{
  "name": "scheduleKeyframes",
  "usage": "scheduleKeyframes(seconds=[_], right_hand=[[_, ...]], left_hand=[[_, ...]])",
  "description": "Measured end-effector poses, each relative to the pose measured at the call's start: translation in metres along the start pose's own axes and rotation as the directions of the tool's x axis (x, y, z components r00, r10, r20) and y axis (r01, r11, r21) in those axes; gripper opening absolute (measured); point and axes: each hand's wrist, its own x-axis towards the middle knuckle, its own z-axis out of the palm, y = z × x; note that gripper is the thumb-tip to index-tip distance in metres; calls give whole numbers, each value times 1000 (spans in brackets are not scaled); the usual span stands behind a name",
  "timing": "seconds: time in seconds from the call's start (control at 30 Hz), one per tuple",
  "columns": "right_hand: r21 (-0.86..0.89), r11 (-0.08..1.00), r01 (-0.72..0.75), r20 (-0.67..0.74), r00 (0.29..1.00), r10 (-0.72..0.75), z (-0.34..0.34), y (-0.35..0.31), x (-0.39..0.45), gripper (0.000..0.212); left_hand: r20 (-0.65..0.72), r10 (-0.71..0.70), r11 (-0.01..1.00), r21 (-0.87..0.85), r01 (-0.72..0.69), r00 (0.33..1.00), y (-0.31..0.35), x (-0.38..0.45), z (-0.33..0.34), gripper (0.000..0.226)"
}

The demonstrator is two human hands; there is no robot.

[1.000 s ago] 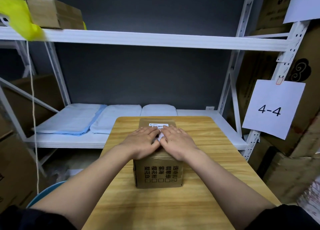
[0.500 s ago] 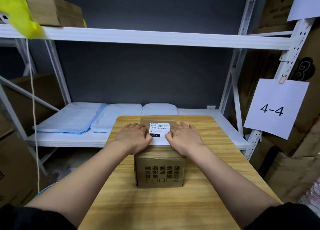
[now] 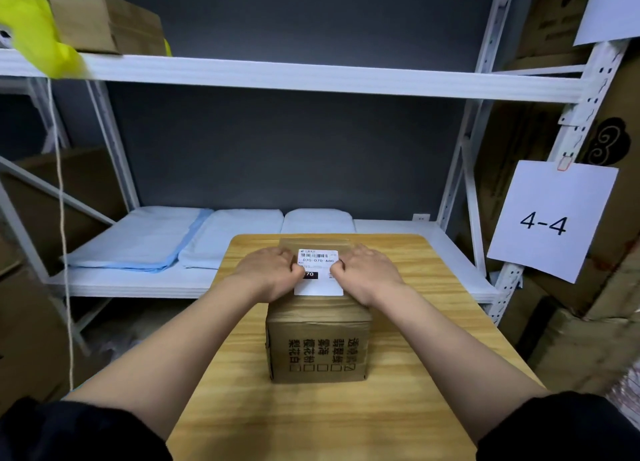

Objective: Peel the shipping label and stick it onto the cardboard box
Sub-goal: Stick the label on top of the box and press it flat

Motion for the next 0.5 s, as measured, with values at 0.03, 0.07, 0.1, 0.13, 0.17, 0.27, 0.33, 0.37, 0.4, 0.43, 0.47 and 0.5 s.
scheduleKeyframes(seconds=[0.03, 0.07, 0.1, 0.13, 0.17, 0.27, 0.33, 0.37, 0.4, 0.43, 0.47, 0.5], right_hand=[[30, 999, 24, -14, 1000, -24, -1, -3, 0, 54], [67, 996, 64, -12, 998, -63, -1, -6, 2, 53], [106, 989, 105, 3, 994, -106, -2, -10, 2, 53], [142, 981, 133, 25, 990, -138, -1, -14, 3, 53], [171, 975, 144, 42, 987, -153, -1, -15, 4, 53], [210, 970, 126, 80, 986, -146, 4, -12, 6, 52], [165, 979, 116, 80, 988, -131, 6, -8, 7, 52], [134, 986, 100, 76, 991, -111, 7, -6, 8, 53], [104, 992, 73, 71, 994, -81, 7, -4, 10, 52], [73, 996, 42, 65, 997, -47, 8, -3, 13, 52], [51, 999, 7, 54, 999, -9, 8, -3, 16, 52], [45, 999, -22, 33, 999, 20, 7, -3, 18, 52]], left_hand=[[7, 22, 1000, -4, -22, 1000, 3, 1, 0, 56], [20, 58, 998, -11, -58, 998, 7, 4, 0, 57], [33, 96, 995, -22, -95, 995, 11, 6, 2, 57], [46, 119, 992, -34, -118, 992, 15, 9, 3, 57], [58, 129, 991, -44, -127, 990, 18, 12, 5, 56], [91, 121, 992, -58, -116, 989, 19, 17, 9, 55], [77, 102, 994, -36, -100, 992, 15, 16, 9, 55], [65, 84, 996, -20, -83, 994, 12, 16, 8, 55], [52, 61, 998, -6, -61, 997, 9, 16, 6, 54], [37, 38, 999, 4, -38, 999, 7, 17, 4, 53], [21, 19, 1000, 12, -19, 1000, 5, 19, 2, 52], [8, 6, 1000, 16, -6, 1000, 4, 20, 1, 51]])
